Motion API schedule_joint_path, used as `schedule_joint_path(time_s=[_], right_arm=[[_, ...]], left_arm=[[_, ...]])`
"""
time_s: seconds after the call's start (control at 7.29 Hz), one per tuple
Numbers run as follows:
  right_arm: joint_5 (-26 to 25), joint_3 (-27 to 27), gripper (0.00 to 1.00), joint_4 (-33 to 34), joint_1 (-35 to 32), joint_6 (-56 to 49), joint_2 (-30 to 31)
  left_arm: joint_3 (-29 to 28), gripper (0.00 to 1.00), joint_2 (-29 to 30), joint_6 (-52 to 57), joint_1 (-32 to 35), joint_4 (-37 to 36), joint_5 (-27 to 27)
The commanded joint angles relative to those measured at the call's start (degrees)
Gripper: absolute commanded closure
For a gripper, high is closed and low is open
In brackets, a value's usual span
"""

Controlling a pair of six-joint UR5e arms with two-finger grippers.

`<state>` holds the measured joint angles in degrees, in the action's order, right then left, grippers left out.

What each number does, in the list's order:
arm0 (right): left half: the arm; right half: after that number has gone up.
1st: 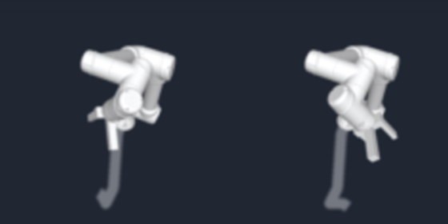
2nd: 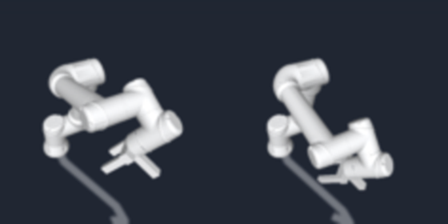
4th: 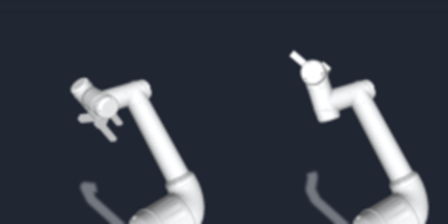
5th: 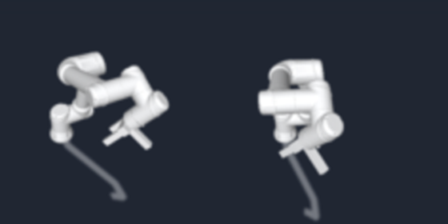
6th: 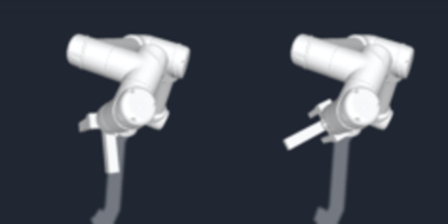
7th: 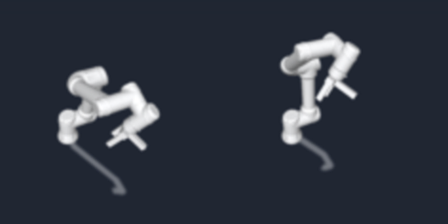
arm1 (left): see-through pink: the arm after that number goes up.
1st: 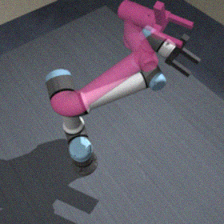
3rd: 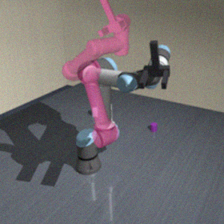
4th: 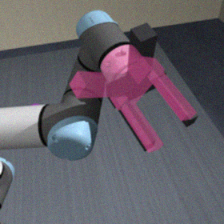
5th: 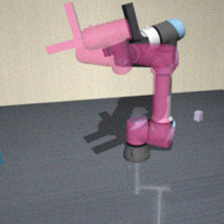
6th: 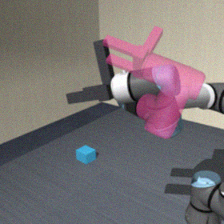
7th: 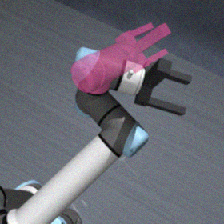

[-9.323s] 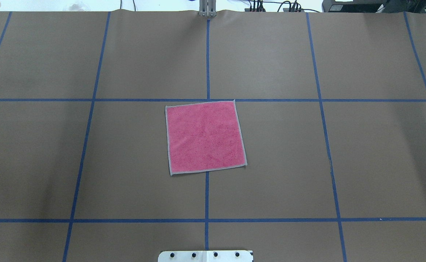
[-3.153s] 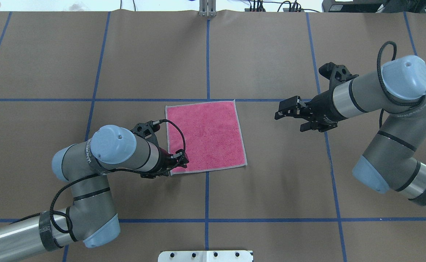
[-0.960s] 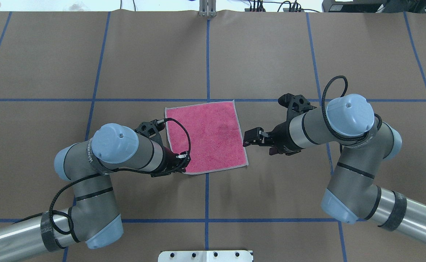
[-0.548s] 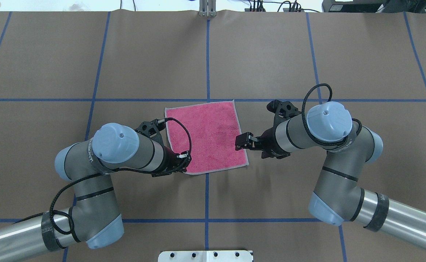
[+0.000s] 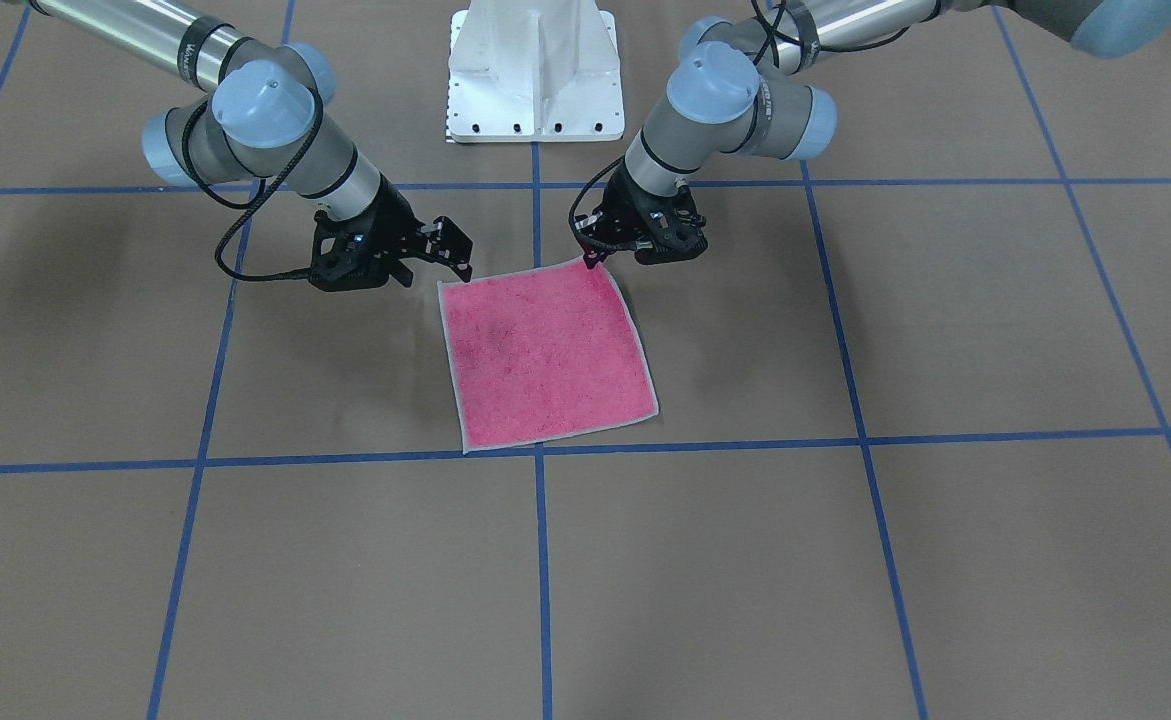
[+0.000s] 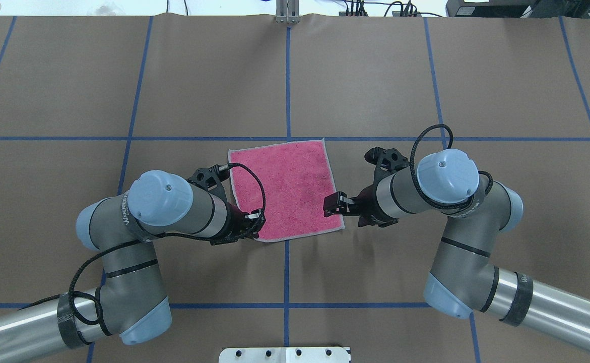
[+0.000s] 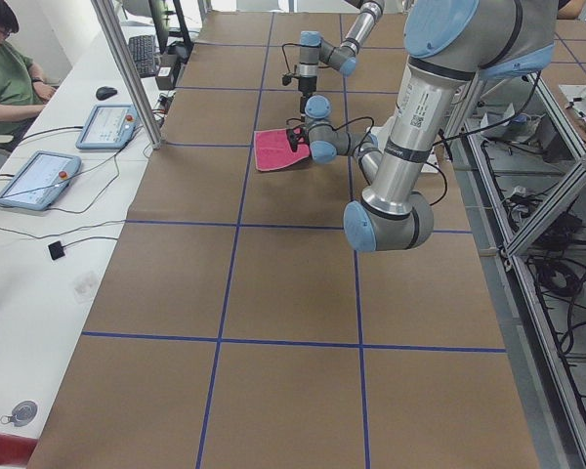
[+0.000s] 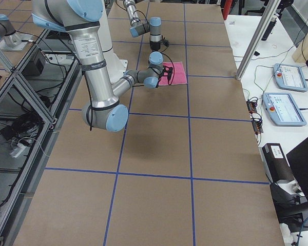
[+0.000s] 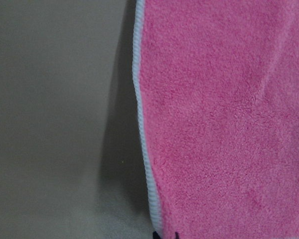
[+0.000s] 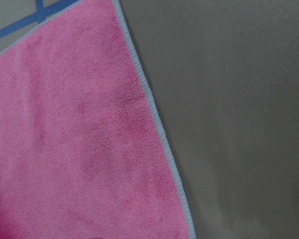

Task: Fold towel twice with both arms
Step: 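Move the right gripper to the towel's opposite edge and grasp it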

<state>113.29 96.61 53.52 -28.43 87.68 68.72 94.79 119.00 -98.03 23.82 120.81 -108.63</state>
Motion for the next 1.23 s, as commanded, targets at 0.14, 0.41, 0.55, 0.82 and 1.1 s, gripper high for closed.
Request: schedule_joint_path(time_s=[0.14, 0.41, 0.55, 0.82, 1.1], right_arm=[[-0.09, -0.81, 0.15, 0.10, 0.74, 0.03, -0.07], [-0.52, -2.30, 0.20, 0.10, 0.92, -0.06, -0.42], [-0.61, -2.74, 0.22, 0.10, 1.01, -0.06, -0.43], [-0.62, -2.66, 0.23, -0.16, 1.01, 0.03, -0.51], [-0.62, -2.40, 0.24, 0.01, 0.92, 0.03, -1.30]], left_arm=[[0.13, 1.00, 0.18, 0.12, 0.00, 0.04, 0.00], [0.13, 1.00, 0.09, 0.12, 0.00, 0.04, 0.00], [0.13, 1.00, 0.09, 0.21, 0.00, 0.04, 0.00], [0.13, 1.00, 0.09, 0.30, 0.00, 0.04, 0.00], [0.04, 1.00, 0.09, 0.30, 0.00, 0.04, 0.00]])
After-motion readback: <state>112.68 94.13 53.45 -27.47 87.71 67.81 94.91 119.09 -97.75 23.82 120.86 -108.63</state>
